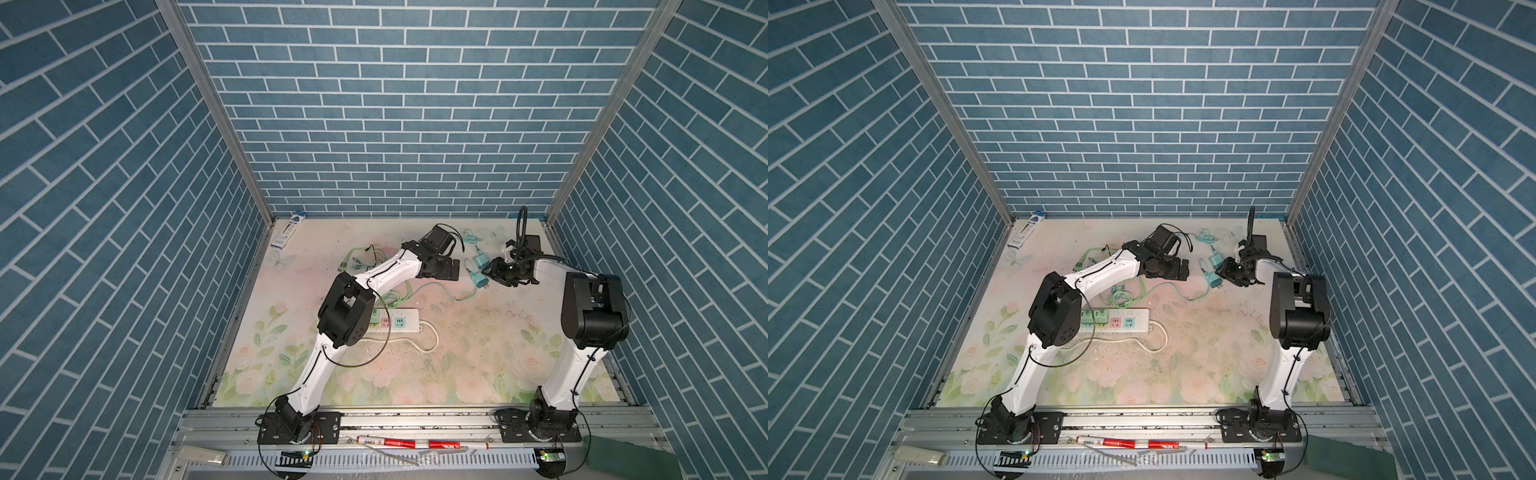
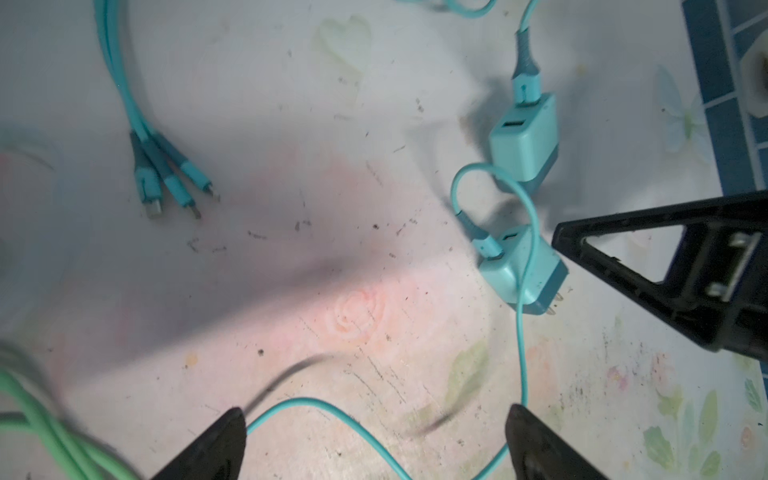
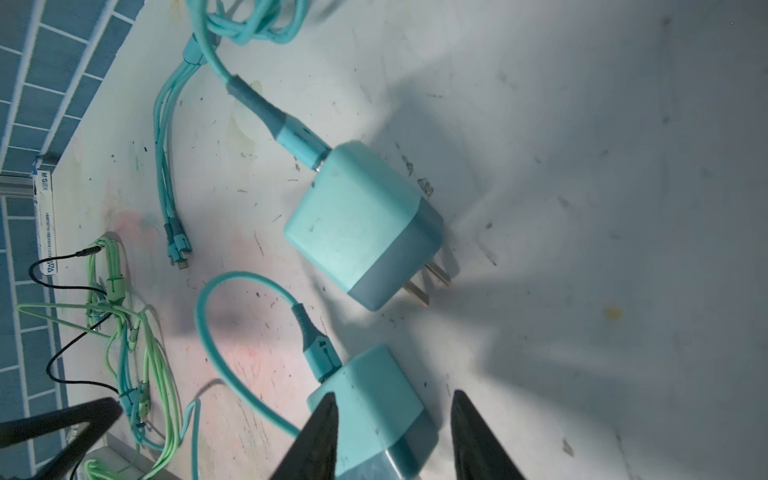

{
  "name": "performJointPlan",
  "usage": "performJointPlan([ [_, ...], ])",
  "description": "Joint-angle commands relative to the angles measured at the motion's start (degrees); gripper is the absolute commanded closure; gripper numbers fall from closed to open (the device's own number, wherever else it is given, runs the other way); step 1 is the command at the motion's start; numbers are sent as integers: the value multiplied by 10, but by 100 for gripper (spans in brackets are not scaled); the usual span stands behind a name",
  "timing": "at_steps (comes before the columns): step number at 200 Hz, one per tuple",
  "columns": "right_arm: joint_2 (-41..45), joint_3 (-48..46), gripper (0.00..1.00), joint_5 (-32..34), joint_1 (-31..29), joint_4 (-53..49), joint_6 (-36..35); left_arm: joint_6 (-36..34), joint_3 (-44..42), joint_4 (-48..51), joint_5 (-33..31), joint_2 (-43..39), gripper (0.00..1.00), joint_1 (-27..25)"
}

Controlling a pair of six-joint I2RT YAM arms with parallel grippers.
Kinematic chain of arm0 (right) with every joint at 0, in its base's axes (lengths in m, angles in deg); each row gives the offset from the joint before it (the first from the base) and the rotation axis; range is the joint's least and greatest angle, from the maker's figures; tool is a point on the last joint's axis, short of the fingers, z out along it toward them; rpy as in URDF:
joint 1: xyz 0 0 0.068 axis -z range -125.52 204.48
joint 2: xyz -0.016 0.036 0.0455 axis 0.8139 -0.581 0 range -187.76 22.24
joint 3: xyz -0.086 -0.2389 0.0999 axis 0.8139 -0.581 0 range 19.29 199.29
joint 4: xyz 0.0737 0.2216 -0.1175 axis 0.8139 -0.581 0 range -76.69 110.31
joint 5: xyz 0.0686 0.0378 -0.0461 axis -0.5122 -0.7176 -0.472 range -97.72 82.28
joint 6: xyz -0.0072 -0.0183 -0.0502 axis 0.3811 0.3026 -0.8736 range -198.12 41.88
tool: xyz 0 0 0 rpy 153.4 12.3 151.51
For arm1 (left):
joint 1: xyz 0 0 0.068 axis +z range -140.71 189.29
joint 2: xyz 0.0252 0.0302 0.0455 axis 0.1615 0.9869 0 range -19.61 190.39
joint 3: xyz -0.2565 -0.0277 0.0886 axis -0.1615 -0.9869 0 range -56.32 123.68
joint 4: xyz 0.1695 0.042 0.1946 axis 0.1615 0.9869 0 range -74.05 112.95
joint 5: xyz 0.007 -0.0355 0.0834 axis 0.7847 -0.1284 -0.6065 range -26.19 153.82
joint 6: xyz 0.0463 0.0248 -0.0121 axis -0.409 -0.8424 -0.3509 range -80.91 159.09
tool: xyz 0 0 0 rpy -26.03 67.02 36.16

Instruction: Insert the plug

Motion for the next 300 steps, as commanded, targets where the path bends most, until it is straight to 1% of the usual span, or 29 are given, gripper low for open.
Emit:
performJointPlan([
  [1, -7, 16, 56, -25, -1, 26, 31, 39, -22, -28, 11, -34, 3, -4],
  [32, -1, -4, 56, -47, -7, 44, 48, 56, -28, -38, 14, -37, 3, -10],
  [62, 5, -28, 56, -67, -26, 64, 67, 71, -51, -67, 13, -42, 3, -10],
  [103, 28, -62, 57, -56, -65, 78, 85, 67, -72, -83, 10, -56, 3, -9],
  [126, 50, -94, 57, -50, -94, 105, 116, 61, -84, -87, 16, -60, 3, -3],
  [141, 72, -123, 57, -38, -113, 129, 140, 57, -95, -95, 31, -62, 4, 5],
  [161, 98, -155, 57, -33, -125, 152, 165, 51, -97, -84, 44, -61, 4, 9],
  [180, 125, -179, 56, -21, -124, 152, 170, 50, -103, -80, 53, -66, 4, 8],
  [197, 148, -185, 55, 5, -118, 122, 158, 56, -106, -74, 50, -67, 4, 8],
  [218, 172, -189, 54, 32, -99, 92, 145, 64, -96, -66, 53, -62, 5, 4],
  [233, 185, -190, 53, 48, -83, 77, 133, 65, -87, -51, 40, -61, 5, -4],
  [258, 200, -196, 53, 51, -57, 66, 118, 67, -71, -30, 24, -55, 5, -16],
  [300, 210, -197, 53, 50, -41, 59, 99, 93, -49, -11, 0, -26, 6, -41],
])
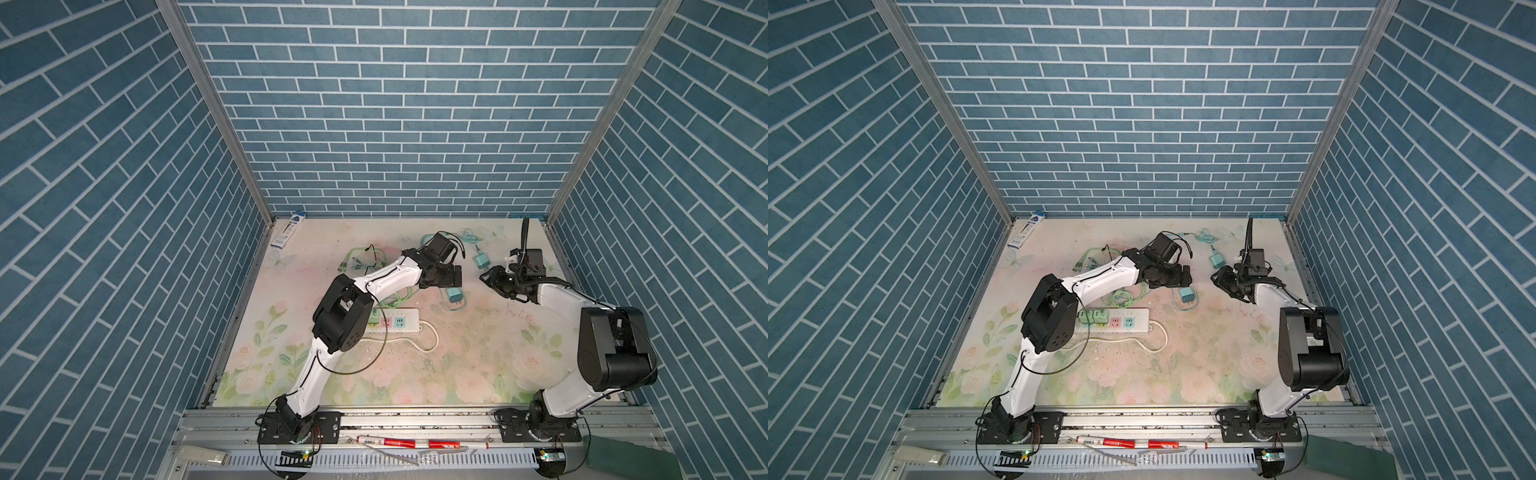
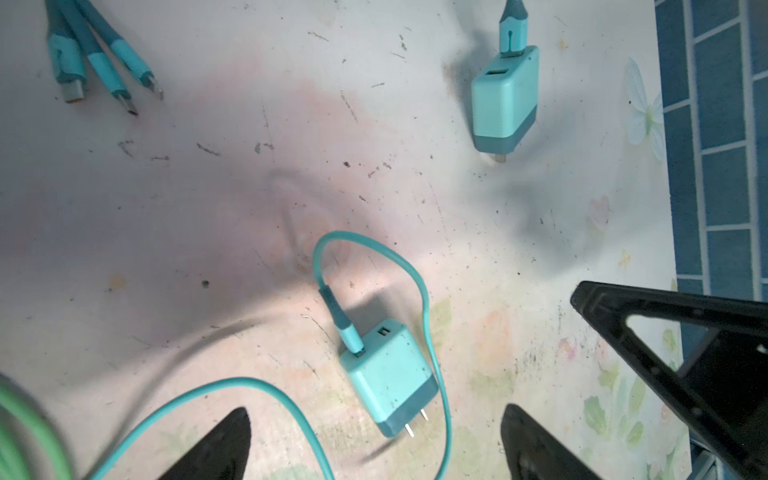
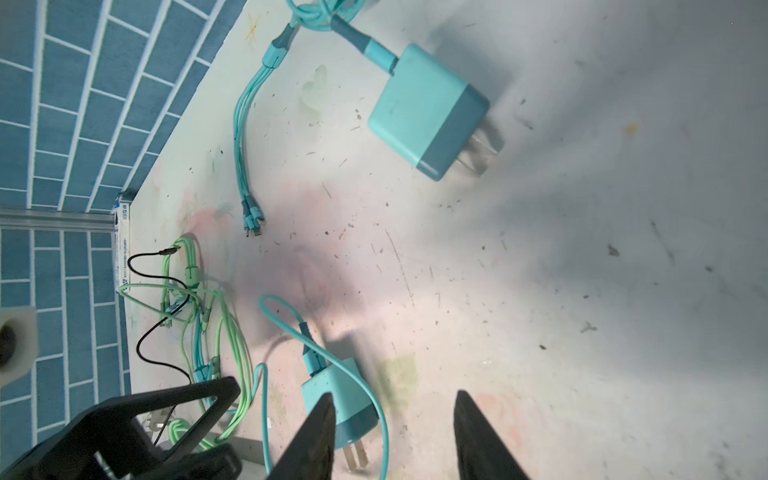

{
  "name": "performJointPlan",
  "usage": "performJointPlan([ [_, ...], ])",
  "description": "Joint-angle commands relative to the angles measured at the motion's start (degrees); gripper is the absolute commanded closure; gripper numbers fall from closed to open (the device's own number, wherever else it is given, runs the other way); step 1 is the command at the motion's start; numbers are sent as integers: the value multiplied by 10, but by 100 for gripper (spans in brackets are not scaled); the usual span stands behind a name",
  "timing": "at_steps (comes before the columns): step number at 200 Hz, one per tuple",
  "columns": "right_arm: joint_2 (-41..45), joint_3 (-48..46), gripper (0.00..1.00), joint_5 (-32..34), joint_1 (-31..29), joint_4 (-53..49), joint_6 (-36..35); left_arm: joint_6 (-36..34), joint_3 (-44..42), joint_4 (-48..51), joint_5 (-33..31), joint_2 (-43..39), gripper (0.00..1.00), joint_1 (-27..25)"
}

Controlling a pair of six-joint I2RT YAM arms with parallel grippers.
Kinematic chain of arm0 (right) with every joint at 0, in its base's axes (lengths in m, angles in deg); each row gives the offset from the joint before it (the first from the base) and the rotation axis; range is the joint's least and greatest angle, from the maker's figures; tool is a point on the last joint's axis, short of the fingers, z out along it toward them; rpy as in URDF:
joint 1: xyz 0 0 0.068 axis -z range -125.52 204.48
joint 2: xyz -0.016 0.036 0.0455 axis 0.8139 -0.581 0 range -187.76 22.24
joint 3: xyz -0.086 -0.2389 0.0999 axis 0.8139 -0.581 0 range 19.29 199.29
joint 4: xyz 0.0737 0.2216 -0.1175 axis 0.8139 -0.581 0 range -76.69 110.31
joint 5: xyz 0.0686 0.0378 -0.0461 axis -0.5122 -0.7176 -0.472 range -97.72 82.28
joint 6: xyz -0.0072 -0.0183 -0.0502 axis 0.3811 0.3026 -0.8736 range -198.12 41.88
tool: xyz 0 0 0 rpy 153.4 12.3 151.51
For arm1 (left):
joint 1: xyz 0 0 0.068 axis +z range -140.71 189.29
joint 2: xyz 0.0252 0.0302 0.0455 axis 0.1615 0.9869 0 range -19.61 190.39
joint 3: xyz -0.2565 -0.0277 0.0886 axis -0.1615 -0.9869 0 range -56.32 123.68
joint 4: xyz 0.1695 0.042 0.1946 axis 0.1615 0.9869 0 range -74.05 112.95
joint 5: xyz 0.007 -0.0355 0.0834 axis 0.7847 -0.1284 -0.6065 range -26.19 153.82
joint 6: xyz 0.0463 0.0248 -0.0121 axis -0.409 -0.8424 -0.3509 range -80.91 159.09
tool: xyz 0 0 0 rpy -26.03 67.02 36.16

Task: Insert the plug
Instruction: 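Lower the left gripper onto a teal charger and close on it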

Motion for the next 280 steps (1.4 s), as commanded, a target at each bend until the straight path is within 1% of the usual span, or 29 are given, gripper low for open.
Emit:
performJointPlan([
  [1, 16, -16, 53, 8, 3, -19, -22, 21, 17, 23, -25, 18, 6, -17],
  [38, 32, -18, 54, 22, 15, -25, -43, 72, 32, 36, -62, 45, 11, -37],
  [55, 40, -24, 54, 13, 23, -25, -52, 95, 33, 41, -85, 51, 12, -43],
  [73, 50, -34, 55, 5, 31, -19, -51, 117, 28, 39, -98, 57, 16, -45],
  [97, 62, -49, 55, -13, 37, -7, -47, 135, 37, 41, -108, 72, 18, -47],
  [127, 73, -48, 56, -23, 44, -19, -60, 136, 69, 60, -119, 91, 22, -50],
  [148, 77, -49, 57, -37, 44, -16, -59, 129, 70, 66, -139, 74, 22, -58],
  [171, 85, -51, 57, -37, 45, -22, -64, 120, 71, 106, -148, 50, 20, -66],
  [192, 89, -50, 57, -43, 47, -25, -66, 121, 32, 115, -155, 11, 20, -75],
  [214, 90, -50, 57, -46, 48, -24, -66, 126, -15, 120, -186, -31, 19, -86],
  [224, 90, -51, 57, -47, 48, -23, -65, 125, -22, 115, -200, -45, 19, -89],
  [238, 89, -52, 57, -49, 48, -19, -64, 115, -3, 114, -215, -46, 20, -92],
  [249, 88, -52, 57, -50, 48, -19, -65, 100, 30, 120, -222, -32, 20, -93],
  [280, 92, -53, 57, -44, 50, -22, -67, 69, 160, 150, -210, 54, 22, -93],
])
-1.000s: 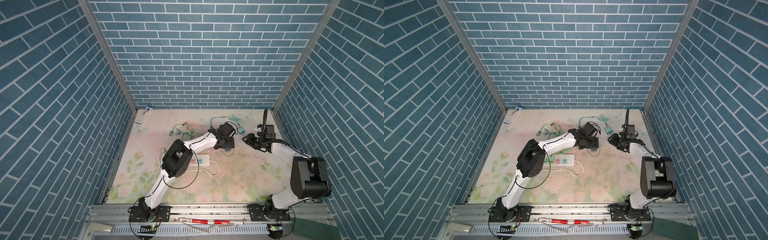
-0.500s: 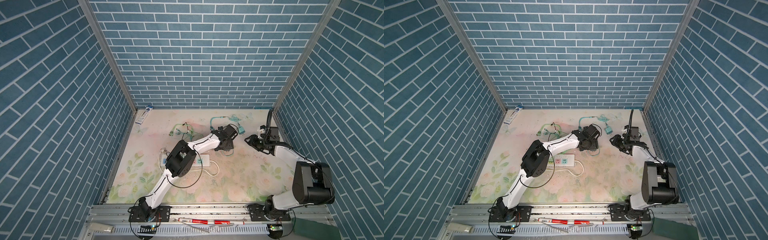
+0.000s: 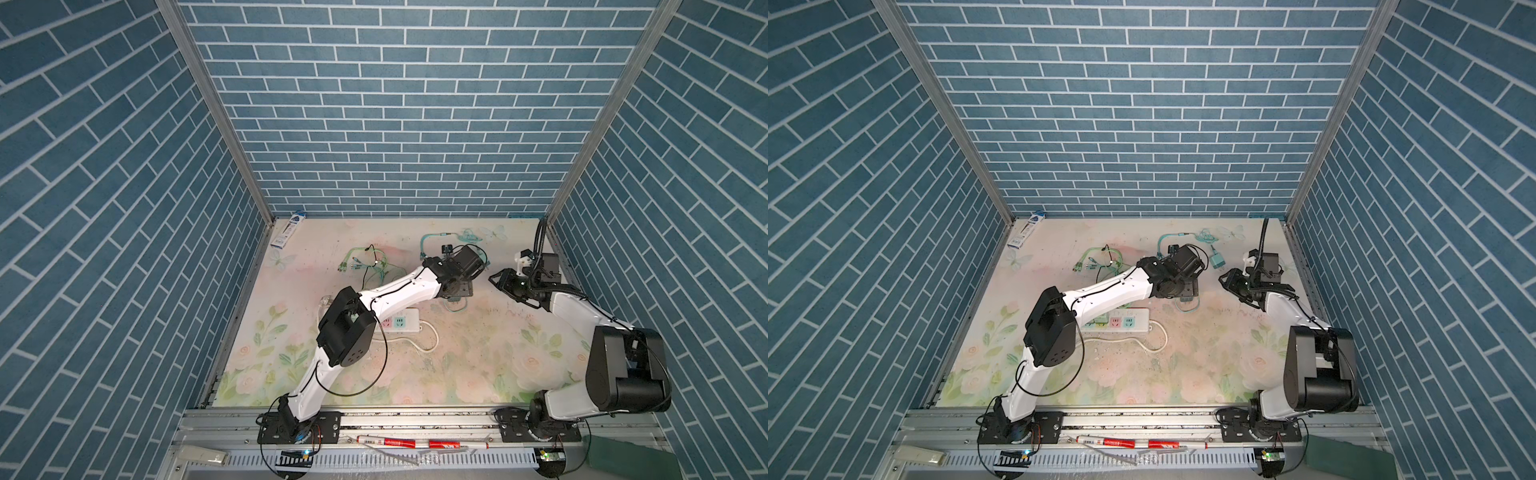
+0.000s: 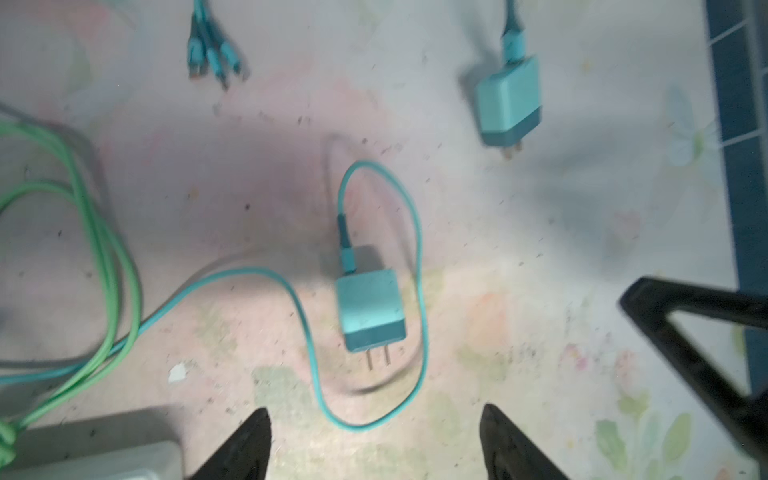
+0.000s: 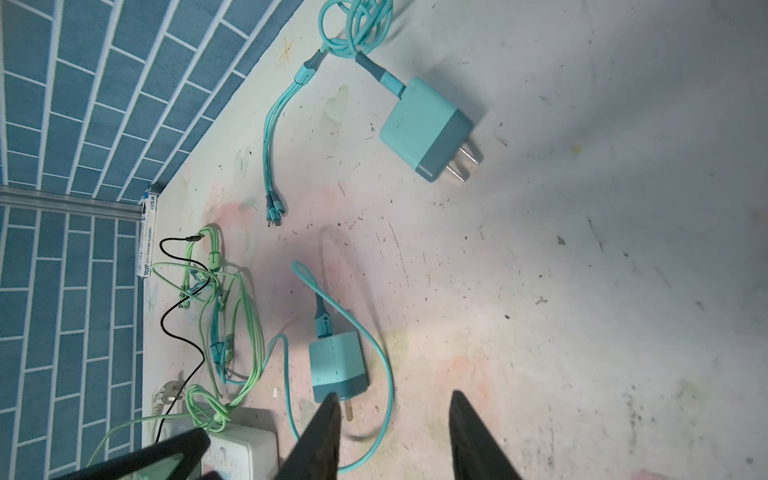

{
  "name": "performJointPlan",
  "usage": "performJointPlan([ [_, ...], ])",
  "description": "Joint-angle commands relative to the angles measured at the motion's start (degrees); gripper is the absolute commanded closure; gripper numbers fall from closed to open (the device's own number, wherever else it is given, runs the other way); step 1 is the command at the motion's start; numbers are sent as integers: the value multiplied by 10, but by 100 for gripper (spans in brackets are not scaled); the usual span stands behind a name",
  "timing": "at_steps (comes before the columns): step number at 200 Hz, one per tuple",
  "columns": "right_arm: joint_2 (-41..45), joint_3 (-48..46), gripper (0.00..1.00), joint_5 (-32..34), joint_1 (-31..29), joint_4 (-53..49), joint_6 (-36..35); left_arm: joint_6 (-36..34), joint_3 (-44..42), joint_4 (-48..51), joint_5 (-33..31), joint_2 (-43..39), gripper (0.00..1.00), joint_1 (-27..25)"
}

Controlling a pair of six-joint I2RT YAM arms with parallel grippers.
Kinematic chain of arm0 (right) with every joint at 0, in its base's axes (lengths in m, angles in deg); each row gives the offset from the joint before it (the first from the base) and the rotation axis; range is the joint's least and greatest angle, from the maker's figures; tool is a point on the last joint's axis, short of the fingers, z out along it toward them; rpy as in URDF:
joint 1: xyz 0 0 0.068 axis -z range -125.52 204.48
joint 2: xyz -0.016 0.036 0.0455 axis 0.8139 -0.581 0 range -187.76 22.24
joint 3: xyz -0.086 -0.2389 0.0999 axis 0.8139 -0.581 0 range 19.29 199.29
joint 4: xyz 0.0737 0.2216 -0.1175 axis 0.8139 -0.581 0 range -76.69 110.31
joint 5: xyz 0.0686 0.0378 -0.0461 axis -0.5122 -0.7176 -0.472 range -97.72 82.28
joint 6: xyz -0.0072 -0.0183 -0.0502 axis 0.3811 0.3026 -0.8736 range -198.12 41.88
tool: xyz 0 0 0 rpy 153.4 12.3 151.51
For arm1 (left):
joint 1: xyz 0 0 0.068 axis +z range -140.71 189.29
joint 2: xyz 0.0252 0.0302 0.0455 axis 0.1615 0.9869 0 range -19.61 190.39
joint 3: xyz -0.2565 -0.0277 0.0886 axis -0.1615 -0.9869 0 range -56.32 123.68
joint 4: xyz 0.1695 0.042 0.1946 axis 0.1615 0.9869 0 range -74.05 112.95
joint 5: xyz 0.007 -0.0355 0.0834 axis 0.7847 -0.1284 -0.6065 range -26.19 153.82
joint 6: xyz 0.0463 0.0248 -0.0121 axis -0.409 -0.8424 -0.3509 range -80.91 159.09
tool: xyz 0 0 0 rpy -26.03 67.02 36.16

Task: Insert the plug
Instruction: 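Lower the left gripper onto a teal charger and close on it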

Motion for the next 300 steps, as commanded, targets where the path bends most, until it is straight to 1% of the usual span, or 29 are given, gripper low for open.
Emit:
performJointPlan([
  [1, 16, -15, 57, -4, 4, -9, -20, -34, 84, 36, -13, 64, 22, -1],
  [20, 21, -16, 58, -2, 8, -11, -22, -41, 162, 71, -5, 121, 23, 0],
  [40, 26, -18, 58, -1, 10, -13, -23, -31, 189, 87, 1, 149, 23, 2],
  [100, 31, -26, 57, -18, 15, 2, -19, -20, 146, 68, -1, 143, 23, 9],
  [149, 29, -29, 58, -27, 16, 11, -17, -16, 132, 60, 14, 162, 23, 19],
  [177, 29, -30, 58, -28, 16, 13, -17, -15, 106, 40, 14, 154, 29, 23],
  [224, 32, -30, 59, -30, 17, 13, -18, -15, 89, 26, 16, 154, 30, 25],
  [234, 32, -31, 59, -29, 17, 13, -18, -16, 90, 24, 21, 157, 34, 27],
  [260, 32, -31, 59, -27, 17, 13, -19, -18, 93, 27, 24, 161, 39, 27],
  [285, 34, -31, 59, -21, 16, 11, -20, -22, 82, 26, 31, 157, 47, 28],
  [300, 35, -30, 59, -19, 17, 9, -19, -22, 71, 28, 36, 154, 48, 28],
])
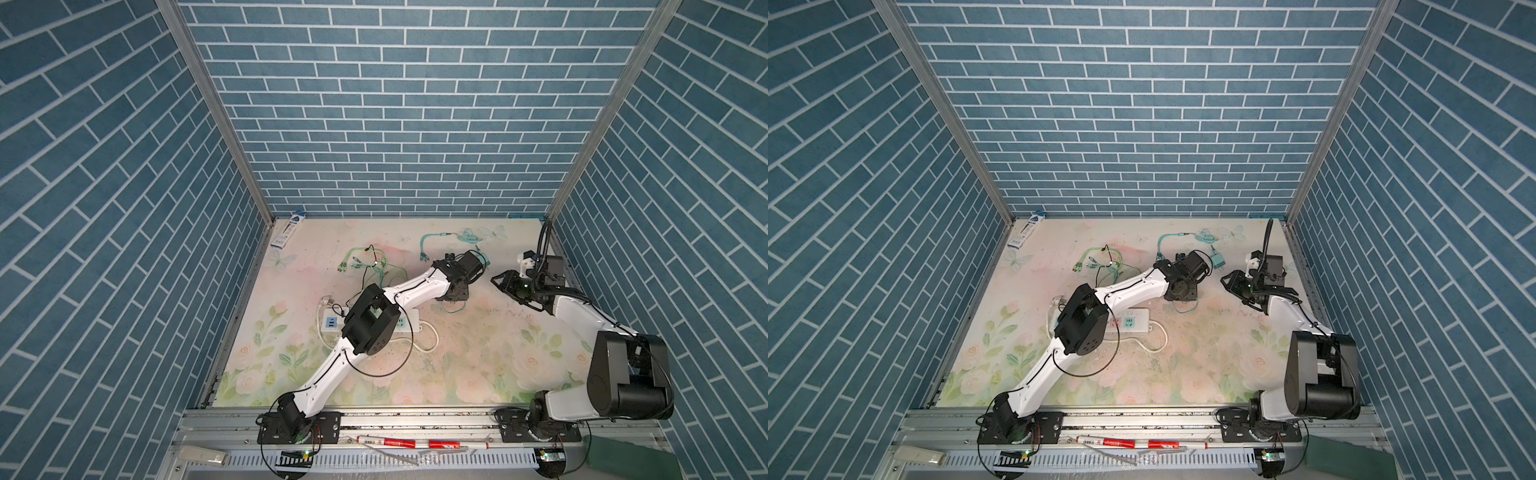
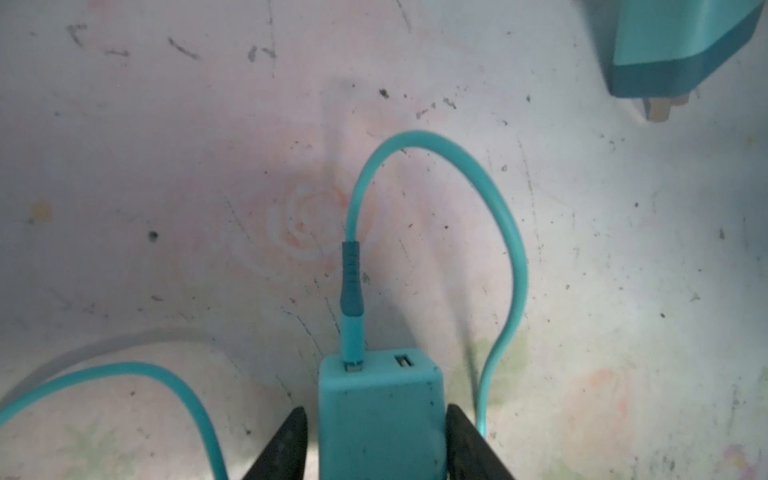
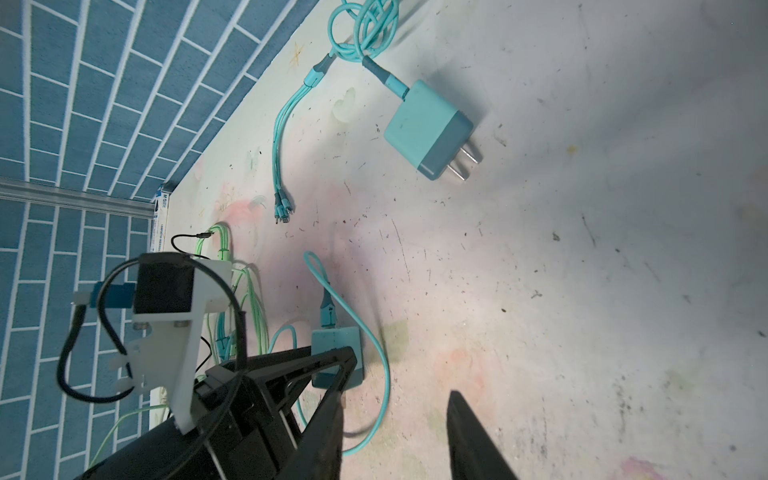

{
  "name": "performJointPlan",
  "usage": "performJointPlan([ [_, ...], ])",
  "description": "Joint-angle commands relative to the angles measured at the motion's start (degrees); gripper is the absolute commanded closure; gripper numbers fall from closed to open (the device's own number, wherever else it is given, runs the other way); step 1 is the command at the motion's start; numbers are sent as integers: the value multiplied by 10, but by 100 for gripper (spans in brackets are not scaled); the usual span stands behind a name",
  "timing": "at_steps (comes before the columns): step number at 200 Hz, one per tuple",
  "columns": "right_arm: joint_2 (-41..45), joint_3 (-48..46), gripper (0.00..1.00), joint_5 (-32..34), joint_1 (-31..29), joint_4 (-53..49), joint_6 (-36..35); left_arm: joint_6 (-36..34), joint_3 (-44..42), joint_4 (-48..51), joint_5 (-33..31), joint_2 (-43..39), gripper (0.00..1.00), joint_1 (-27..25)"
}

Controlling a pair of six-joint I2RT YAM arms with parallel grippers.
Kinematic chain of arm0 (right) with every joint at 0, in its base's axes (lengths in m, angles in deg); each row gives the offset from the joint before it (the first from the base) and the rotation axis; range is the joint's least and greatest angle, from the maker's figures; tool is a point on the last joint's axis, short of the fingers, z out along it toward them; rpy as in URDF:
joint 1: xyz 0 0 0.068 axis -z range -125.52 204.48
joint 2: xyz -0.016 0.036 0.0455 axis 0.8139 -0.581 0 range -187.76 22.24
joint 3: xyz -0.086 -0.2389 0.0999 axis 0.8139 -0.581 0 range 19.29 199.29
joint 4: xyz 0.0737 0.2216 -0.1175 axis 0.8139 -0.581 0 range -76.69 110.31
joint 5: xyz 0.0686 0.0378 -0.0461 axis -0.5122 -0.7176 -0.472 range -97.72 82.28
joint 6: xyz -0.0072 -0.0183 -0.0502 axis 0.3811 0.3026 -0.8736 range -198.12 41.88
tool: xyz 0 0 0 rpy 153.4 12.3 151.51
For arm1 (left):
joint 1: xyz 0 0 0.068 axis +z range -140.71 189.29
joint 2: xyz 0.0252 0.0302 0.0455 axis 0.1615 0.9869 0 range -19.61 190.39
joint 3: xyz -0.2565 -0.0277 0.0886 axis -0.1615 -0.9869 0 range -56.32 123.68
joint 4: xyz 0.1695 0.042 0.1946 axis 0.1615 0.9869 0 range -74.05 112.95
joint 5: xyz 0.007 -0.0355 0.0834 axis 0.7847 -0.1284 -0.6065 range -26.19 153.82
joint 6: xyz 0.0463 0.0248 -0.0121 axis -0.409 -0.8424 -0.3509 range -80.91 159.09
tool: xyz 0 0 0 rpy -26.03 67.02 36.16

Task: Insert the plug
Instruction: 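Lower the left gripper onto a teal charger and close on it, then lift the teal charger with the left gripper toward the right gripper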

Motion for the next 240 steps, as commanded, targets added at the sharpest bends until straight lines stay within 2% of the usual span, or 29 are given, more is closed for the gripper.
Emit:
performJointPlan([
  [1, 16, -13, 59, 1, 3, 4, -9, -4, -21, 9, 8, -1, 48, 5],
  [39, 22, -12, 58, 11, 3, -3, -11, -8, -51, -3, 19, -13, 50, 6],
  [73, 27, -6, 57, 3, 3, -13, -16, -38, -54, -6, 32, -13, 63, 8],
  [91, 27, 2, 57, -8, 3, -26, -19, -79, -69, -22, 33, -29, 66, 9],
  [137, 49, 17, 56, -41, 3, -52, -16, -202, -171, -145, 60, -110, 74, 29],
  [168, 66, 42, 56, -65, 3, -77, -15, -280, -313, -306, 58, -204, 75, 42],
  [195, 40, 85, 54, -169, 2, -80, -14, -327, -425, -443, 62, -276, 74, 51],
  [203, 26, 97, 53, -193, 1, -77, -12, -331, -443, -469, 76, -288, 74, 57],
  [240, -24, 177, 52, -211, -34, -116, -41, -375, -476, -526, 147, -320, 76, 66],
])
